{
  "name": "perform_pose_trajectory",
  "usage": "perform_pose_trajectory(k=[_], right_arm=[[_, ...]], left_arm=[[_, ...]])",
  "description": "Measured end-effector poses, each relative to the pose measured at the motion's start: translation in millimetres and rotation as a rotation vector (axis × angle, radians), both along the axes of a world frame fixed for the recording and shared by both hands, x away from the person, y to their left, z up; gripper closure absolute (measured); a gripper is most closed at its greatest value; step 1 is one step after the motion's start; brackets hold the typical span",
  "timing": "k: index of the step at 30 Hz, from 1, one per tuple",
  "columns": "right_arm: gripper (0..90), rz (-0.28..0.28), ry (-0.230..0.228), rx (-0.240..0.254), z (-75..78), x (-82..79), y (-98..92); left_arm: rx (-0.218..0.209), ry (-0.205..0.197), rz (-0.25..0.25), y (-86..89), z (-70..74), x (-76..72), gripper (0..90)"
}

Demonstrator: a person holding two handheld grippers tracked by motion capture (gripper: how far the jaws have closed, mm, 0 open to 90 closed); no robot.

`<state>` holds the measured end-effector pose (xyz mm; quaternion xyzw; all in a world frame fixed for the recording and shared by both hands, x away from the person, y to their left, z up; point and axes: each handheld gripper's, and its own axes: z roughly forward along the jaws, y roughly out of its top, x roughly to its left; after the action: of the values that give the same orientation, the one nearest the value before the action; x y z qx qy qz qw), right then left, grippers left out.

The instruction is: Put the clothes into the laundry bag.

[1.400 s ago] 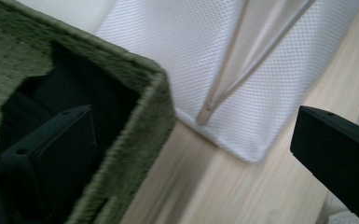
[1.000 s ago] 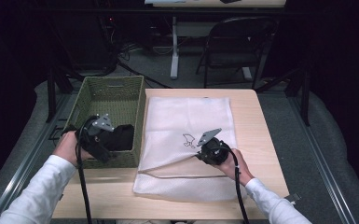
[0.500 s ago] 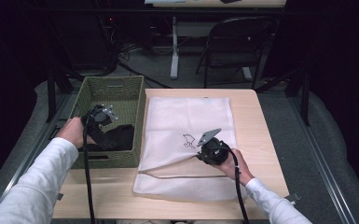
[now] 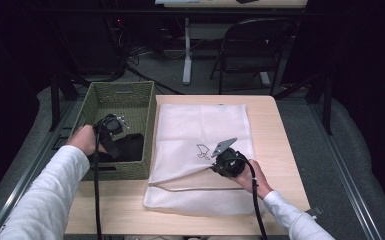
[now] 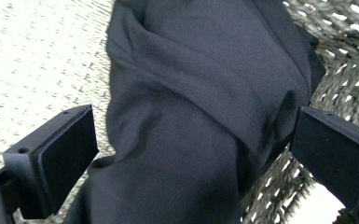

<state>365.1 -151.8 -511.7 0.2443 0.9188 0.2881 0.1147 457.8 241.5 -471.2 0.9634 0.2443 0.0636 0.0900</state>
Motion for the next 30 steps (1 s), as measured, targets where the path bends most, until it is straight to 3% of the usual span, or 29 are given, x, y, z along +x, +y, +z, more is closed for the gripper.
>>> perform_pose_trajectory(k=[4,12,19,26,30], right_arm=[[86.6,0.003,0.0,-0.009,-1.0,-0.4,0.7],[86.5,0.003,0.003,-0.011,-1.3,-1.1,1.7],[86.4,0.004,0.003,-0.014,-1.4,-1.4,2.1],[86.5,0.003,0.005,-0.016,-1.5,-1.6,1.7],[86.5,0.004,0.002,-0.016,-0.9,-2.0,1.8]], left_arm=[[0.035,0.027,-0.011,-3.8,-10.2,3.8,4.7],[0.048,0.08,-0.009,-3.2,-25.0,10.6,12.5],[0.079,0.099,0.004,1.0,-36.3,12.3,21.6],[0.053,0.103,0.009,4.8,-38.9,11.3,49.3],[0.054,0.107,-0.013,6.2,-36.9,10.7,57.2]])
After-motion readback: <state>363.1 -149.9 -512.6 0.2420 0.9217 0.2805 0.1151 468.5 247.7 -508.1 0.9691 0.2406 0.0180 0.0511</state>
